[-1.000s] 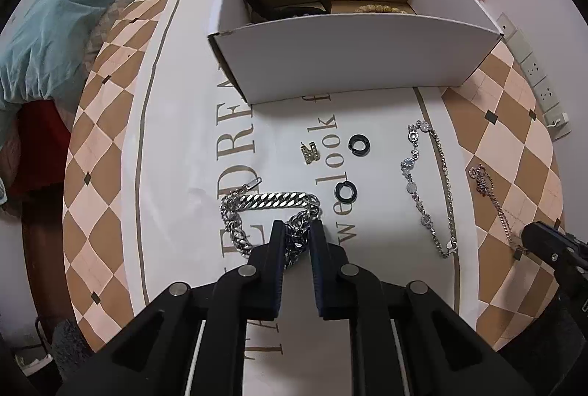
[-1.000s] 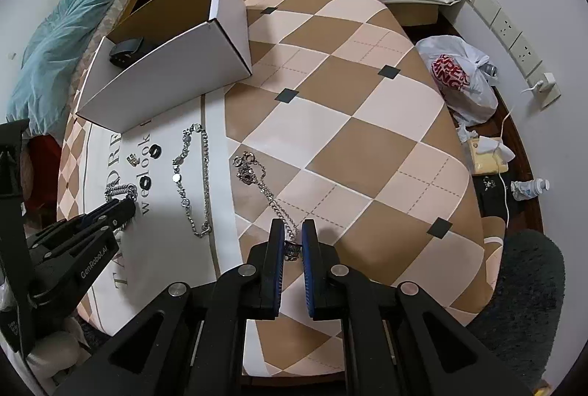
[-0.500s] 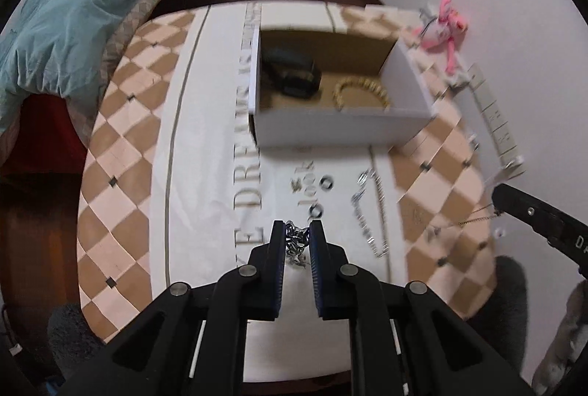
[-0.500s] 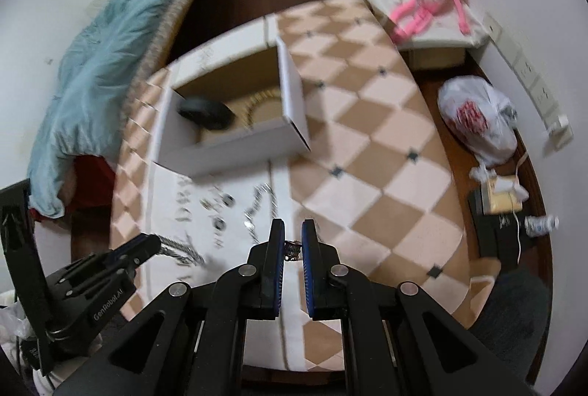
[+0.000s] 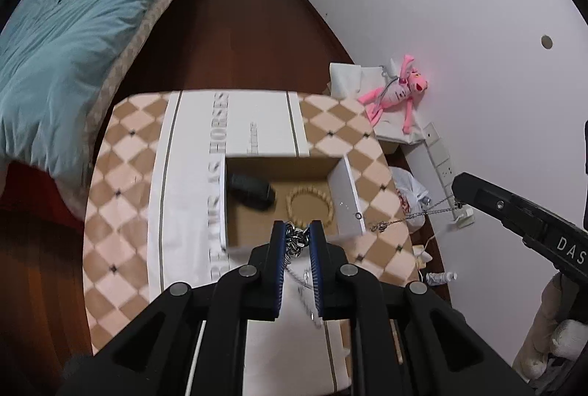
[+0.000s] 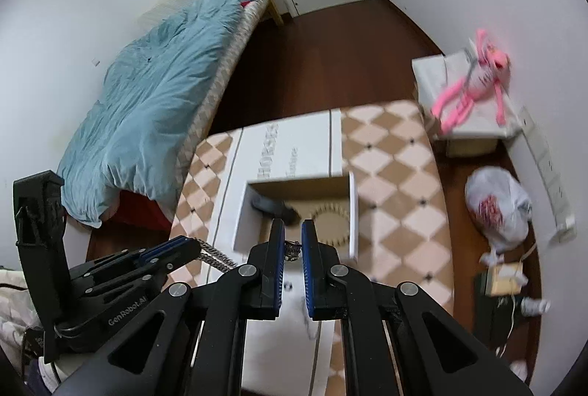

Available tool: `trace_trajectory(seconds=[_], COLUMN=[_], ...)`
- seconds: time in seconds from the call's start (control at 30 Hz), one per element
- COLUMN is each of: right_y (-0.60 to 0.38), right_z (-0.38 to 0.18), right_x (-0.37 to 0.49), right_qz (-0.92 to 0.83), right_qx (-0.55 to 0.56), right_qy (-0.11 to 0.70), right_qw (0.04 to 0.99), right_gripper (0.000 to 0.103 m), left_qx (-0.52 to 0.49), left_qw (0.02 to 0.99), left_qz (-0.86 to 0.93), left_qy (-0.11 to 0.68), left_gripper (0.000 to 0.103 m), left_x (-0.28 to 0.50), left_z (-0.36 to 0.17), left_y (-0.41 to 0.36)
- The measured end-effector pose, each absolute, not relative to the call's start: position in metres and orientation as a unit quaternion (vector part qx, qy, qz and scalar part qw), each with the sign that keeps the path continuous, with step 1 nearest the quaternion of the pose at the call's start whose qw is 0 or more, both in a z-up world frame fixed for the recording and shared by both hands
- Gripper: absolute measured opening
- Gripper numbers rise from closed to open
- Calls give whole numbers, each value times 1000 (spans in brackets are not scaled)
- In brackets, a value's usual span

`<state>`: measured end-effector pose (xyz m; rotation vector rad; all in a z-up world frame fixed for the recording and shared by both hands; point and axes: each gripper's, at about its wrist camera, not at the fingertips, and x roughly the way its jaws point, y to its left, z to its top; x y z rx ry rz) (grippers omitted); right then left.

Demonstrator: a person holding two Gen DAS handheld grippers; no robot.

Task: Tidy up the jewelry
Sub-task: 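Lower both silver chains into the cardboard box and open both tools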

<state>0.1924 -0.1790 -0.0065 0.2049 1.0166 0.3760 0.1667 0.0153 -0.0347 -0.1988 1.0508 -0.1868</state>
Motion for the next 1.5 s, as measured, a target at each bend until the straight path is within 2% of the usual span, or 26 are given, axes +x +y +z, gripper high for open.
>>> trace_trajectory(seconds=[0.63,0.73,0.77,0.8,0.83,0.87,0.9,0.93,1.03,1.1,1.13,1.17,1.5], right_y=[-140,-137,-136,-136,-137,-137,-138,-139,-141,-142,-141,-141,-146], right_z=[-96,-106,-108,-110,-113,-114,-117,-119,-126,-133,-137,-139,-165], right_x=[303,313,313,314,314,314,313,312,307,302,298,296,269], right_qz=[157,157,157,155,154,154,153,151,136,116,102,96,46], right_qx=[58,54,53,49,47,49,48,46,33,12,-5,-12,-32], right_qy=[589,608,611,615,618,620,621,622,625,629,627,626,622], right_qw=[791,777,774,772,769,768,767,767,768,769,772,774,781], right_gripper=[10,11,13,16,28,42,48,56,63,82,98,102,102], left_qx=[-120,-107,-103,-97,-90,-87,-84,-80,-69,-63,-59,-54,-26], left_qw=[792,796,800,804,806,811,816,819,823,824,826,830,829], left_qz=[-50,-32,-30,-23,-15,-10,-6,1,20,31,35,41,58], left_qy=[596,596,591,586,584,579,572,568,563,562,559,554,556], left_gripper=[12,13,20,36,46,65,78,82,87,94,97,99,100], left_x=[260,263,264,264,264,264,263,262,260,258,256,253,235], left_z=[-106,-106,-104,-102,-101,-100,-98,-97,-96,-98,-100,-101,-124], left_y=[34,36,37,38,40,42,44,46,50,52,52,53,47])
